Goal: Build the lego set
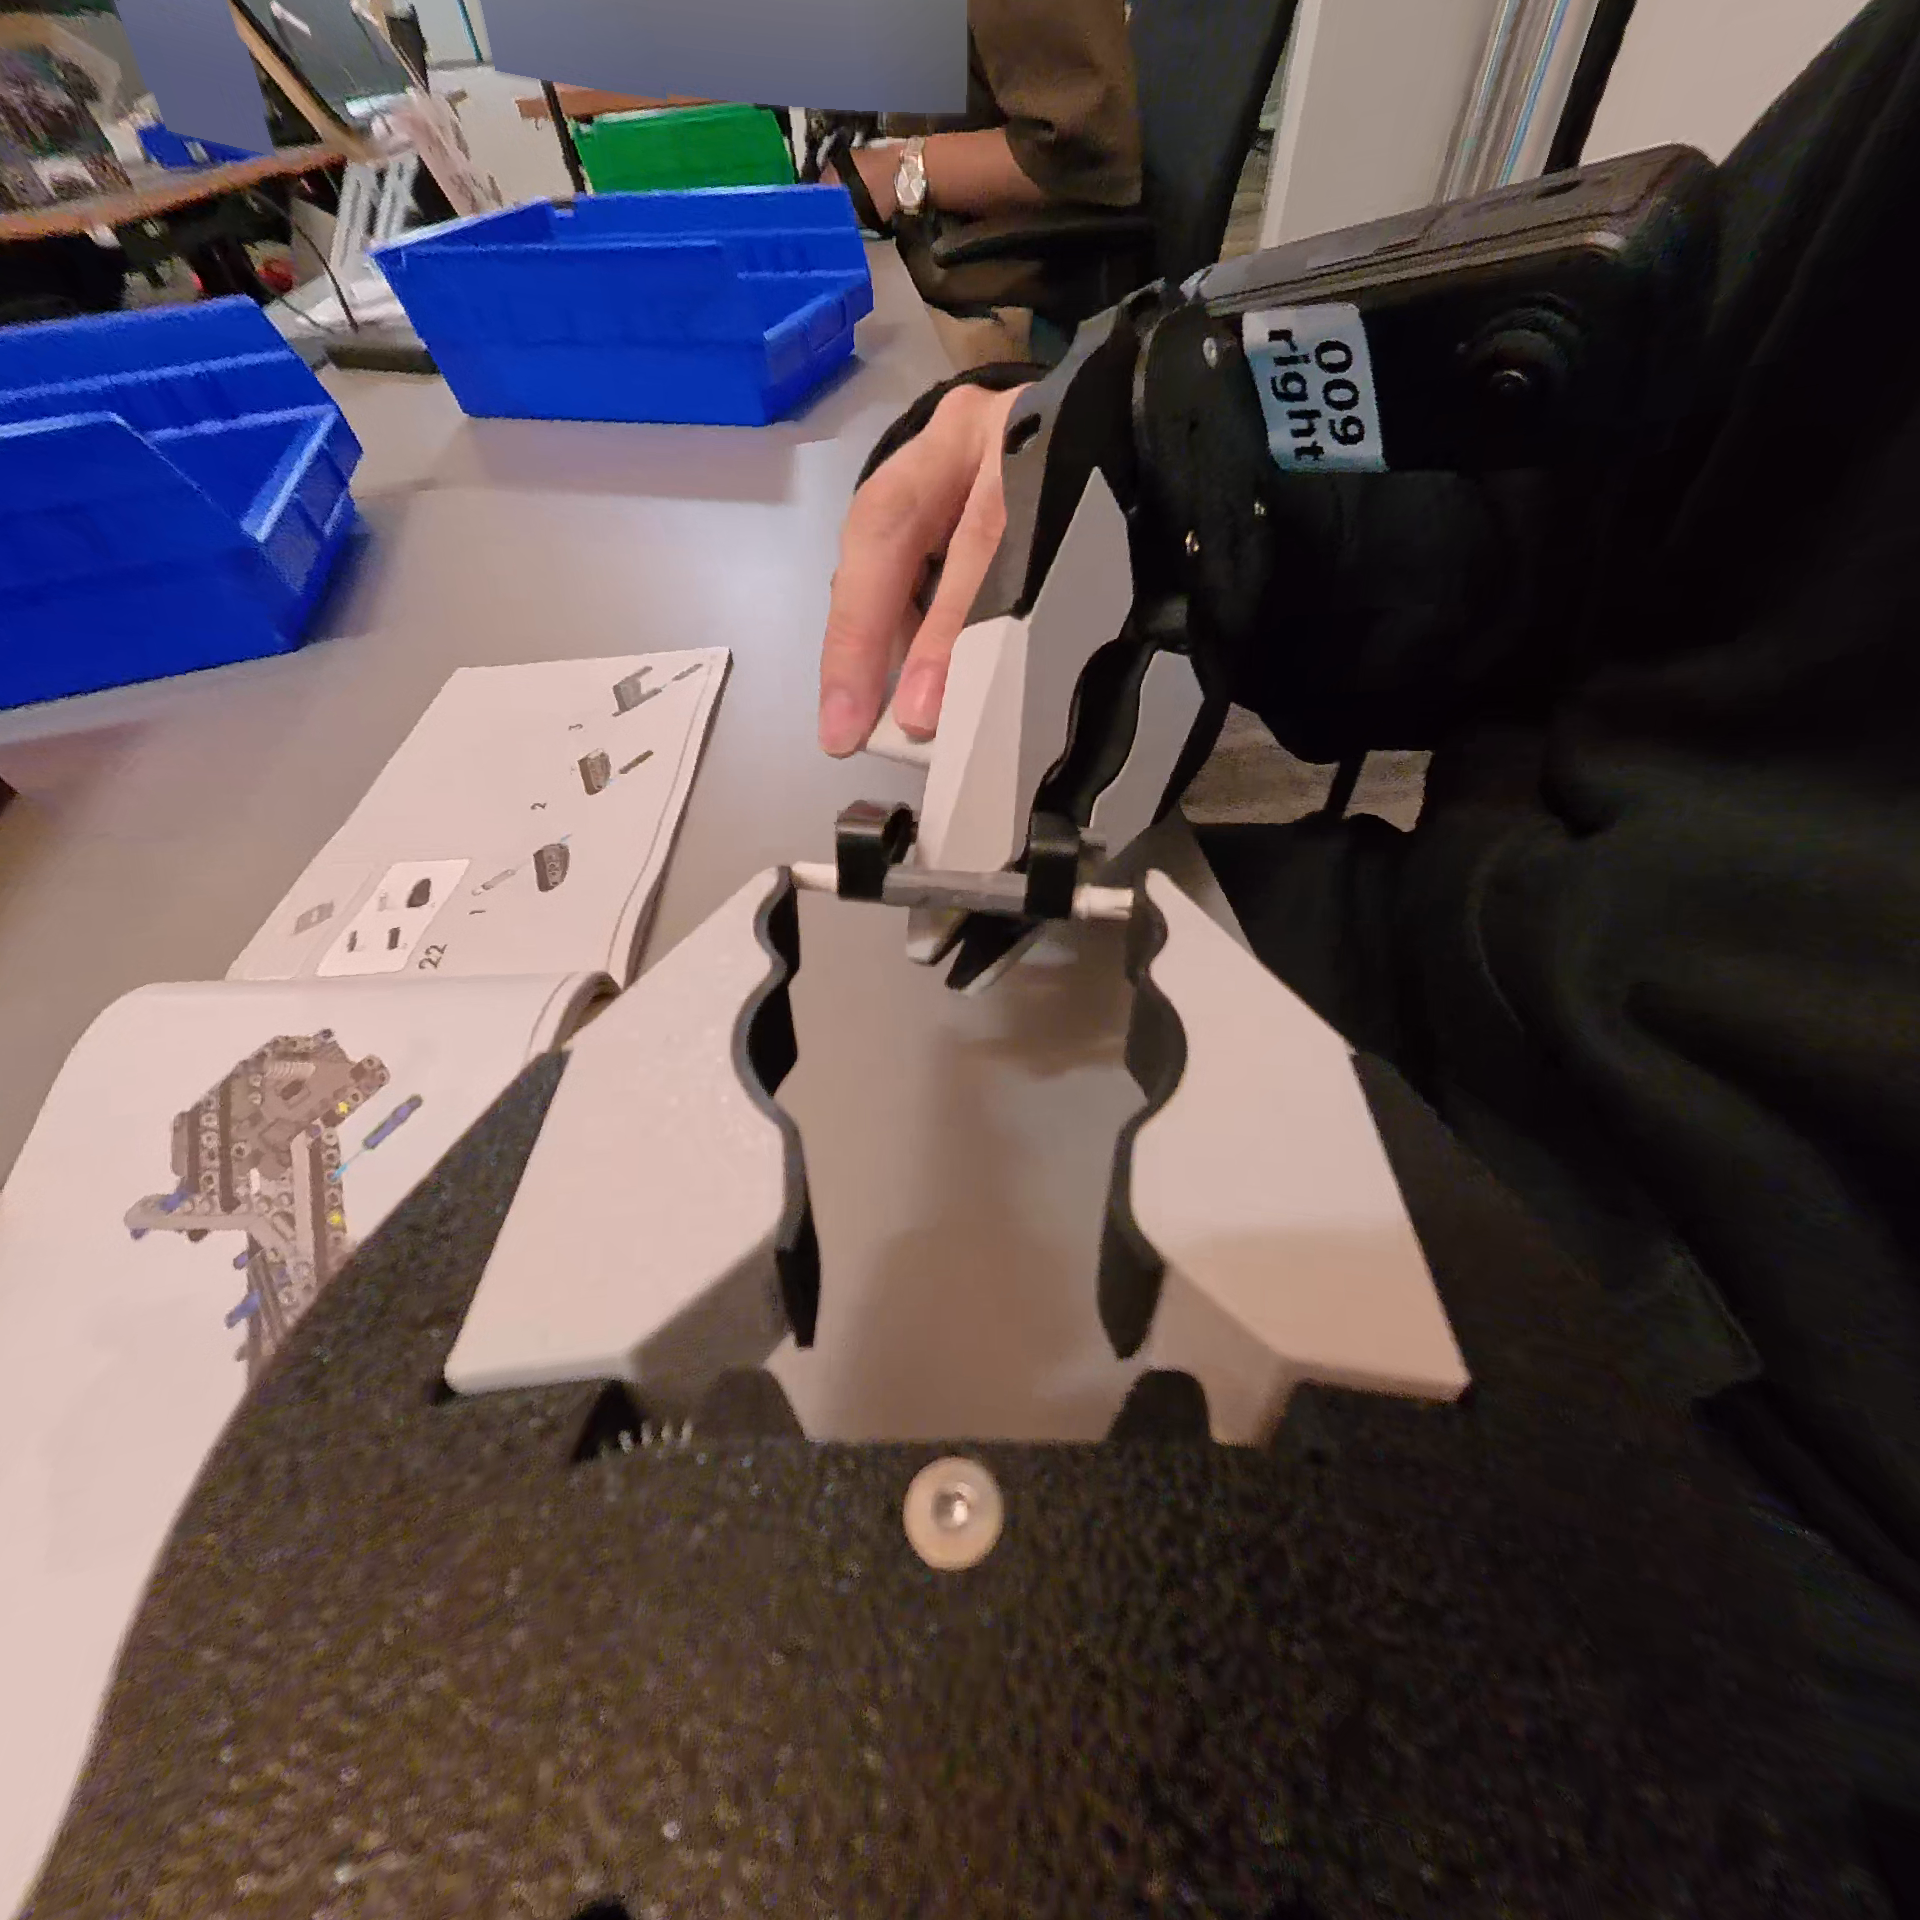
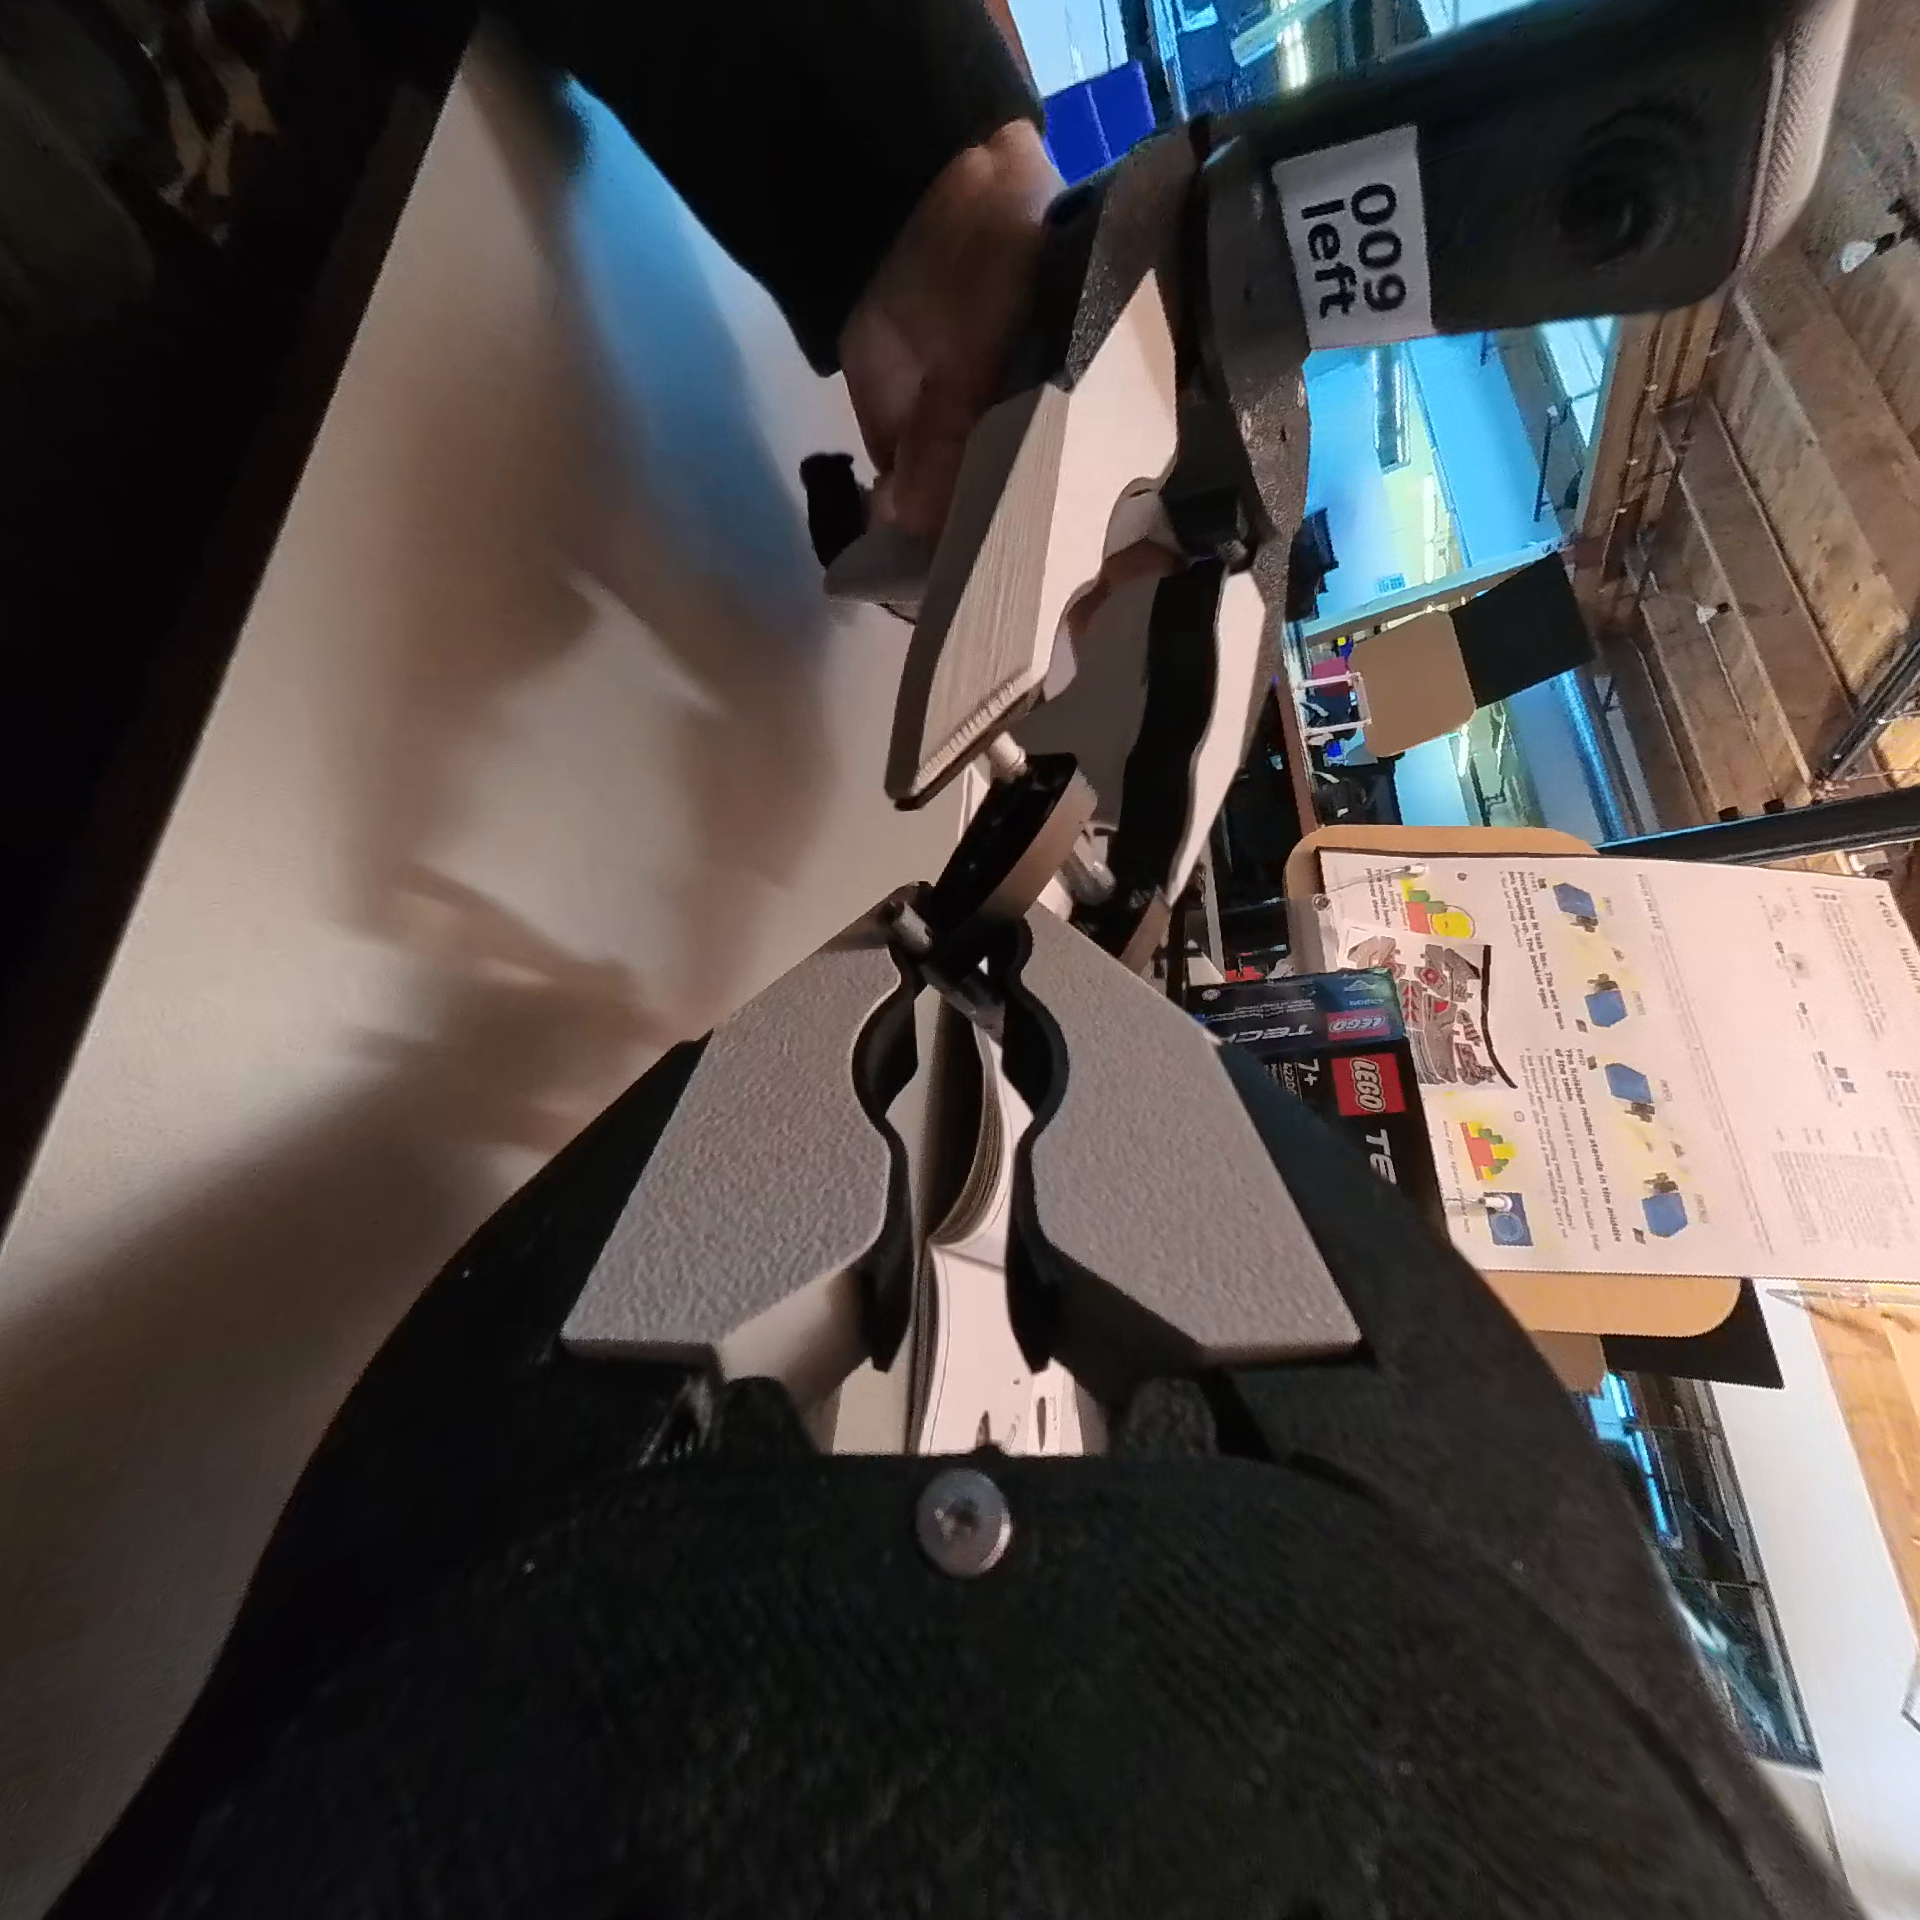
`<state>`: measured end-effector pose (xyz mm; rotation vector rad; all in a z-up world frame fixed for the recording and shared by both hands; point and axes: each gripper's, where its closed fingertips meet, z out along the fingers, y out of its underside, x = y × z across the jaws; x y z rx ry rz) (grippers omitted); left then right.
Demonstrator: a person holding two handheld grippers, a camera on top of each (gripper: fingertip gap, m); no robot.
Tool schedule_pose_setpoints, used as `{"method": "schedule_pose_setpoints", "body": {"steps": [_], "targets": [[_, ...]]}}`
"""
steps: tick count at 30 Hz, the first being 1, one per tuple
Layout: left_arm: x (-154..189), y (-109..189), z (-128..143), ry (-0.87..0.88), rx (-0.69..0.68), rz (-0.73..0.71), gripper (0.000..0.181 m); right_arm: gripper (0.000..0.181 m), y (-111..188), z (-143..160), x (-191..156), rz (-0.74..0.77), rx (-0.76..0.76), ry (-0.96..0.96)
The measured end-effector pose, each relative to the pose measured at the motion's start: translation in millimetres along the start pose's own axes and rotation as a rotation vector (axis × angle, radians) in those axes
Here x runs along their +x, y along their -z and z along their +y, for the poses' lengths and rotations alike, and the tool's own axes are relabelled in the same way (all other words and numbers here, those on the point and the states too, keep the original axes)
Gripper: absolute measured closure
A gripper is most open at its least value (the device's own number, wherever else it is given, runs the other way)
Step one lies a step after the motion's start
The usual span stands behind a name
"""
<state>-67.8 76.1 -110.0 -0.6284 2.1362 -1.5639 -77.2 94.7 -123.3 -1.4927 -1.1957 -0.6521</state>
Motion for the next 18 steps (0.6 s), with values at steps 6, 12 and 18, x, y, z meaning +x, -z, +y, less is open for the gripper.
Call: {"method": "schedule_pose_setpoints", "body": {"steps": [6,12,18], "targets": [[4,8,-2,0.046,0.027,0.044,0.137,0.175,-1,2,-8,-0.045,-0.024,0.012],[-4,6,2,0.019,-0.008,-0.017,0.119,0.174,-1,7,-10,-0.056,-0.051,0.025],[8,5,5,0.002,-0.044,0.035,0.107,0.174,0,2,-8,-0.05,-0.034,0.022]]}}
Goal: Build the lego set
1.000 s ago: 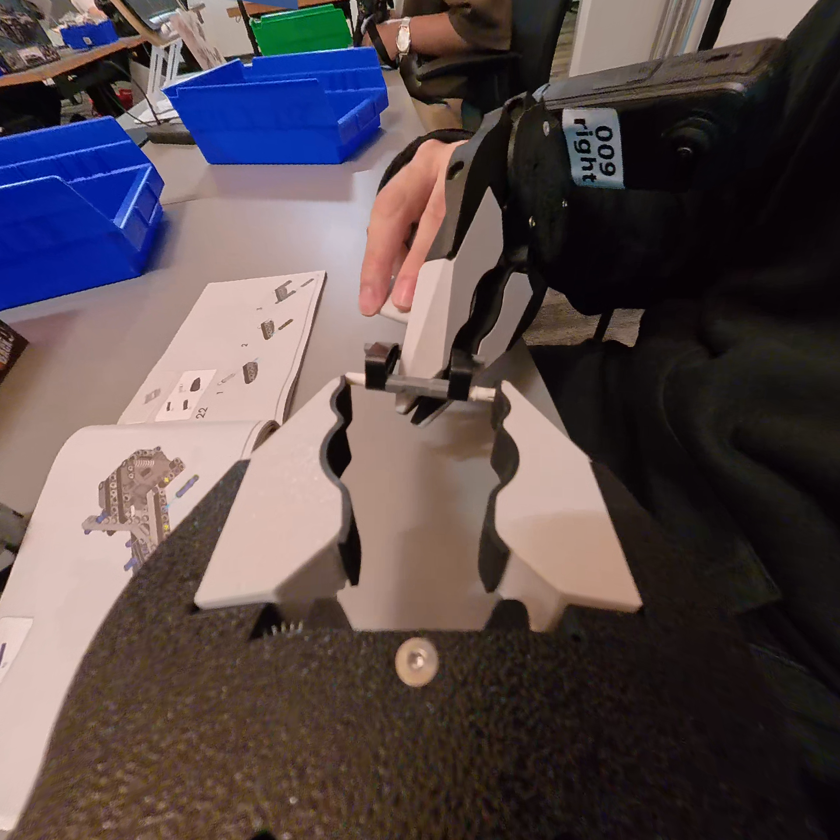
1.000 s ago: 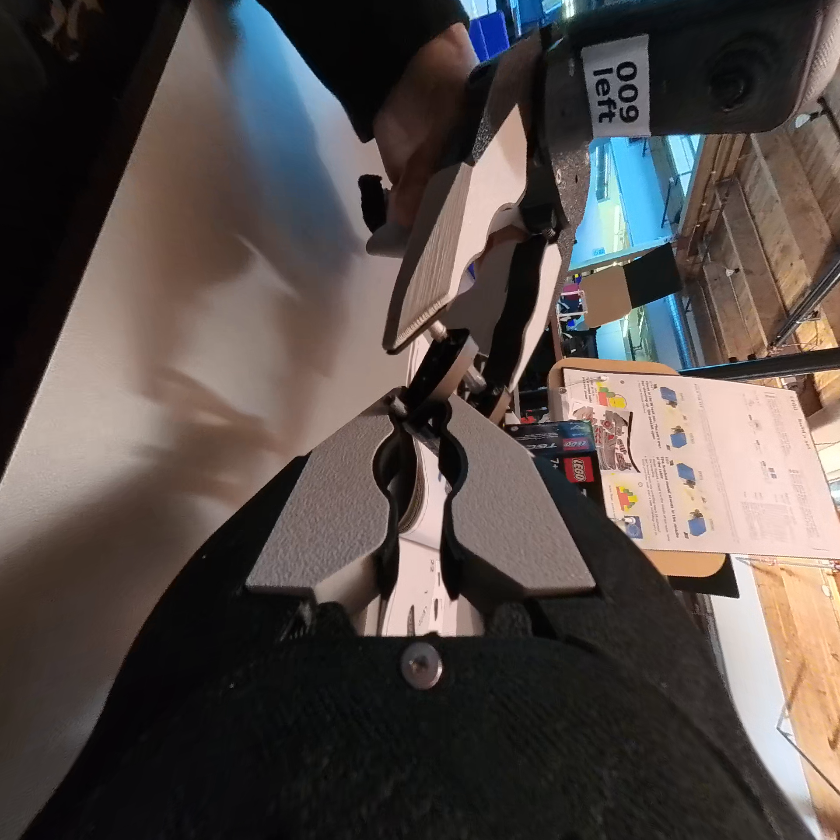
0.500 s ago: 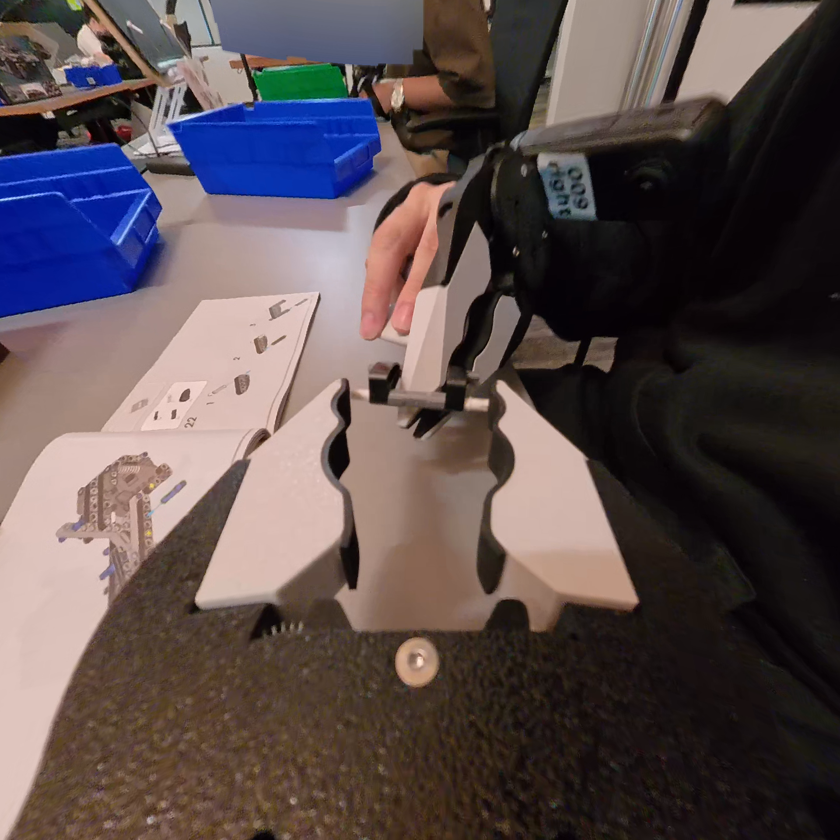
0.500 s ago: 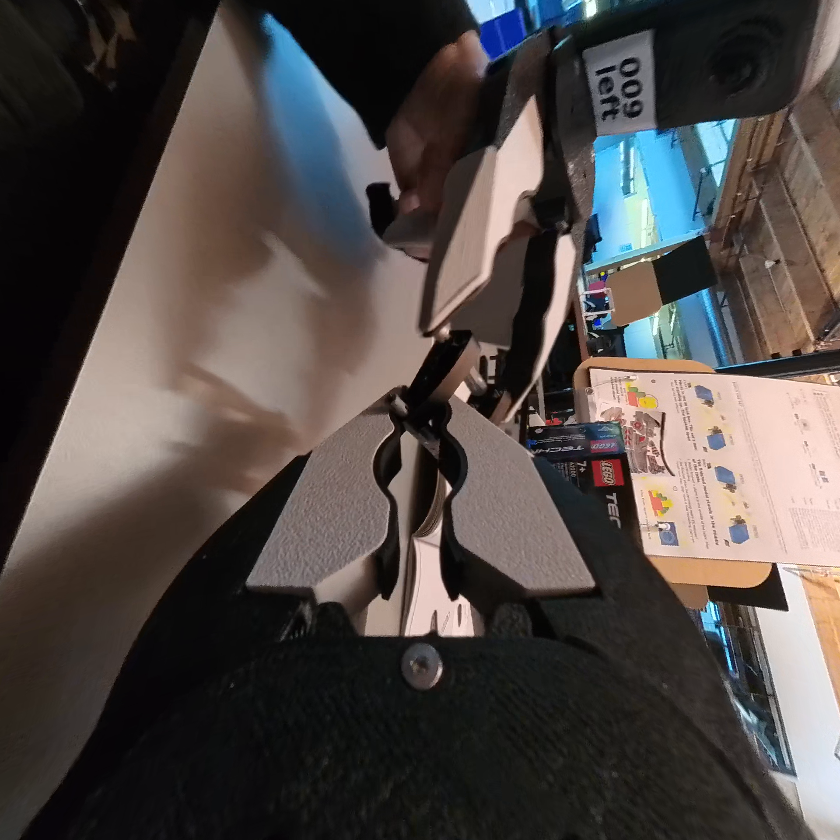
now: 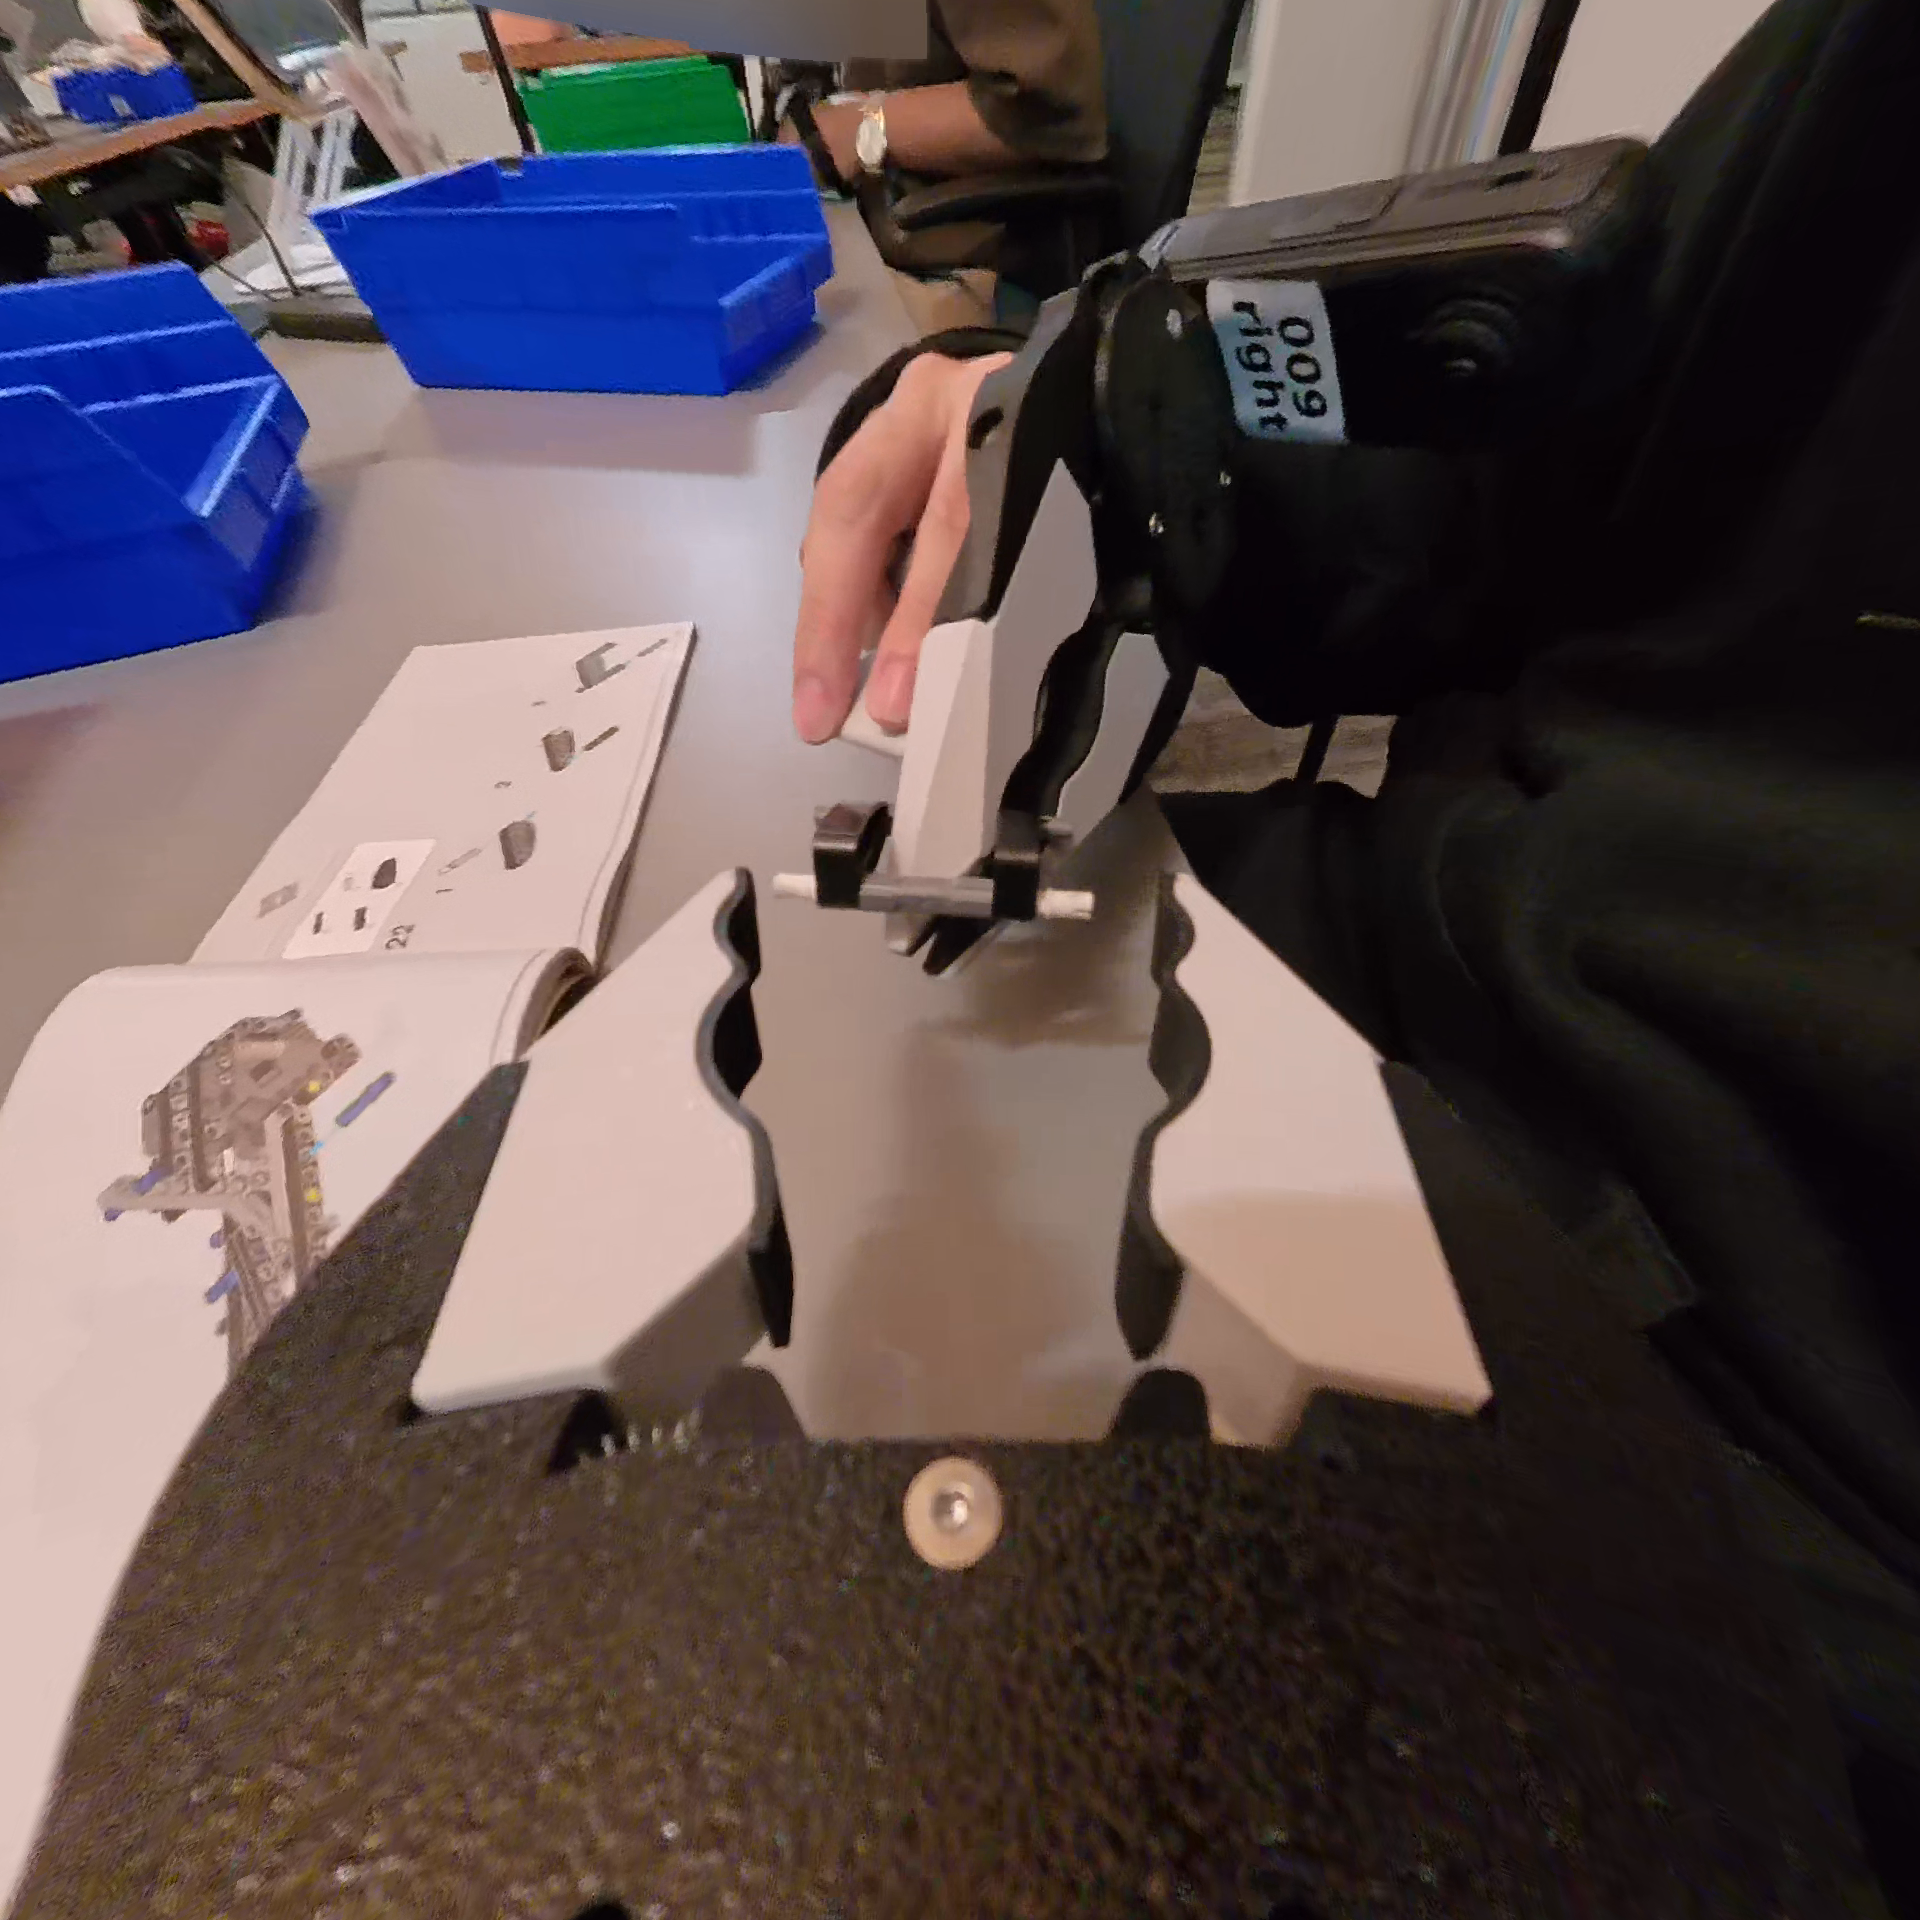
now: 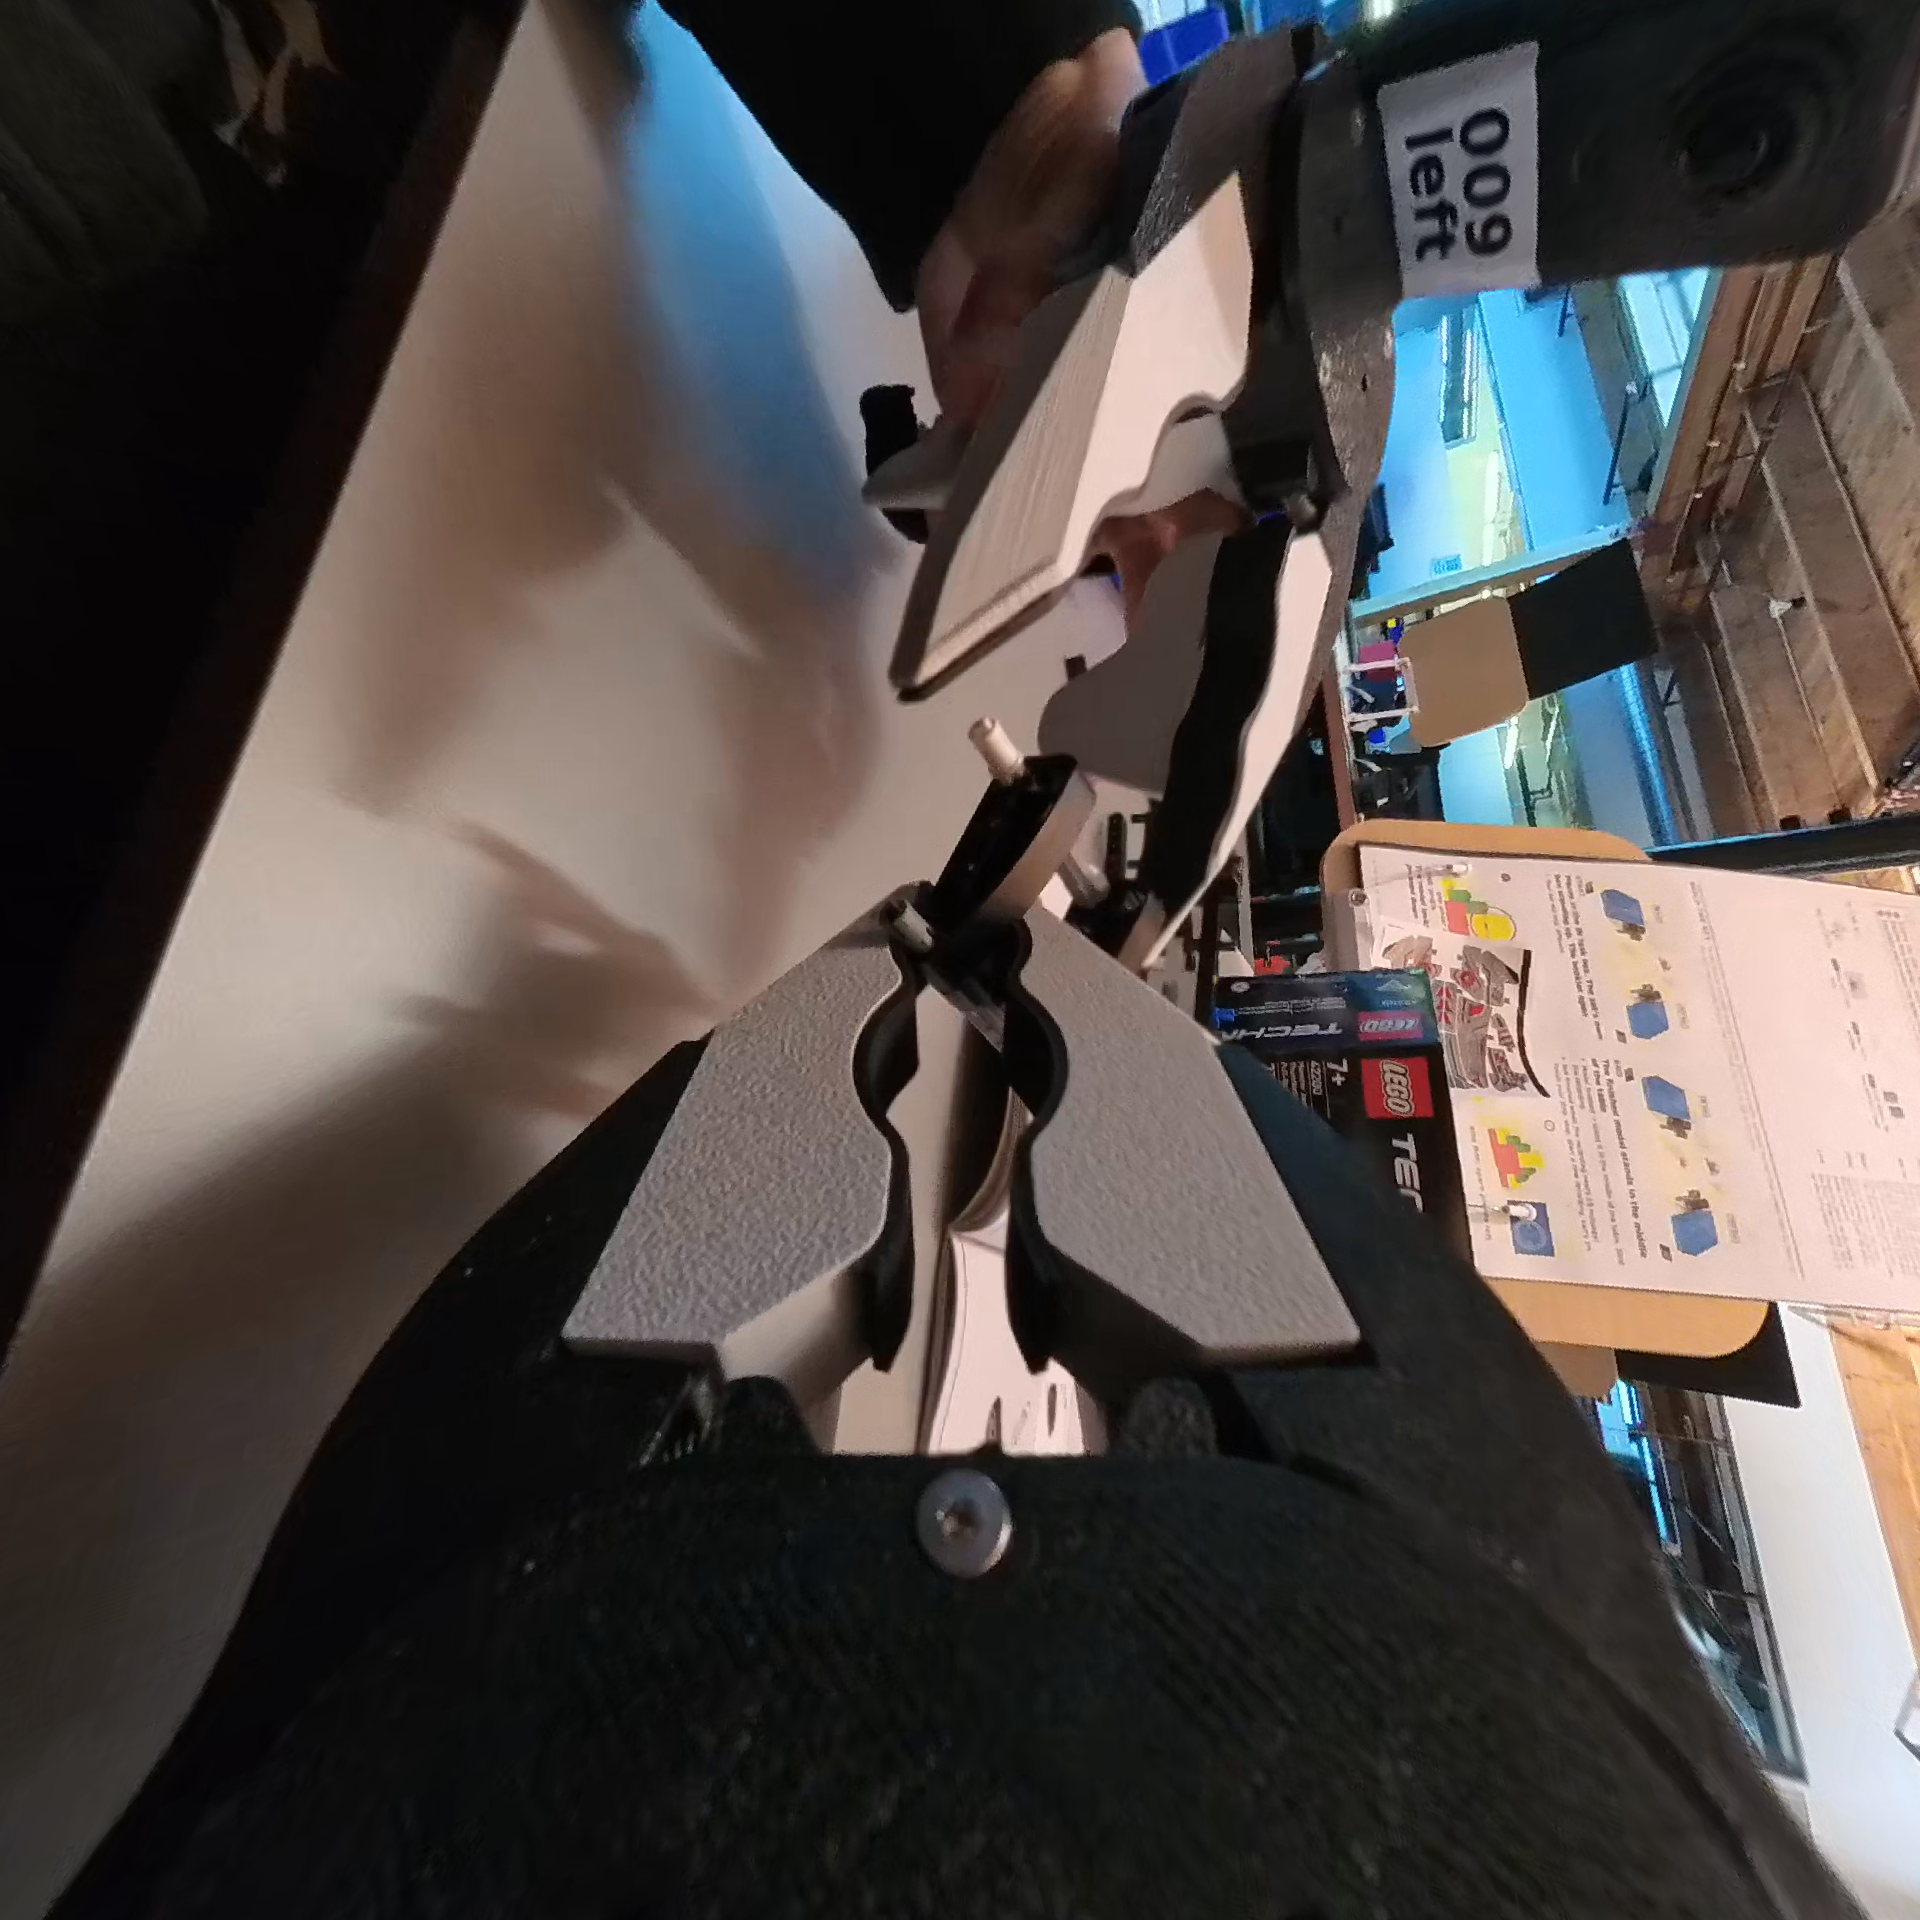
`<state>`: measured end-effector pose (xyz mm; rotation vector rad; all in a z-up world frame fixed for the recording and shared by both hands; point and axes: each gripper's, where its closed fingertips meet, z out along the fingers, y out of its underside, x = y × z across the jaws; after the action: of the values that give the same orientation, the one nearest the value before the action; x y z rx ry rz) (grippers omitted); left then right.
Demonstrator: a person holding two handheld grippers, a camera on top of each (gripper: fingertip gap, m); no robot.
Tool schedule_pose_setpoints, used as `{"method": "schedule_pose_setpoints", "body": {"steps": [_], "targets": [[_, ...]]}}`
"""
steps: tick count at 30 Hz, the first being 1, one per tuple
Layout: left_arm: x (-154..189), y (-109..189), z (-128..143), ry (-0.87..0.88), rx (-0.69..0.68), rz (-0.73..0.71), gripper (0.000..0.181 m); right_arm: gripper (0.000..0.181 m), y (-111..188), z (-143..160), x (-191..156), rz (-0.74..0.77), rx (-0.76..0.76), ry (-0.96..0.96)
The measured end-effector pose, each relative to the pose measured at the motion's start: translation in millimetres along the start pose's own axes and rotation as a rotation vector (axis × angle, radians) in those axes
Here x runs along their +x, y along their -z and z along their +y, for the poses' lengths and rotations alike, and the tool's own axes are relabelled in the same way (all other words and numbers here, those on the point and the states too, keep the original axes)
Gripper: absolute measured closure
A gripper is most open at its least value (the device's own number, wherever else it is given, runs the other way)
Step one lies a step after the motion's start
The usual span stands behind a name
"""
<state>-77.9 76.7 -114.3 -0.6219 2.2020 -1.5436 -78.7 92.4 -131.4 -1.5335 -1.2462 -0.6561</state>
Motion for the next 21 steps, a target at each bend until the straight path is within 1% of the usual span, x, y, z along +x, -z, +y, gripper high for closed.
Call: {"method": "schedule_pose_setpoints", "body": {"steps": [3,6,12,16,21], "targets": [[3,-5,2,-0.004,-0.029,0.015,0.107,0.175,-3,-7,-3,-0.012,0.015,0.012],[4,-7,7,-0.03,-0.069,0.013,0.115,0.175,-5,-11,-5,-0.024,0.021,0.024],[3,-8,10,-0.082,-0.106,-0.021,0.115,0.175,-6,-11,-4,-0.035,0.009,0.034],[2,-11,12,-0.087,-0.126,-0.026,0.115,0.175,-6,-9,-6,-0.047,-0.001,0.041],[2,-16,24,-0.102,-0.205,-0.035,0.116,0.175,-10,-4,-12,-0.091,-0.045,0.071]]}}
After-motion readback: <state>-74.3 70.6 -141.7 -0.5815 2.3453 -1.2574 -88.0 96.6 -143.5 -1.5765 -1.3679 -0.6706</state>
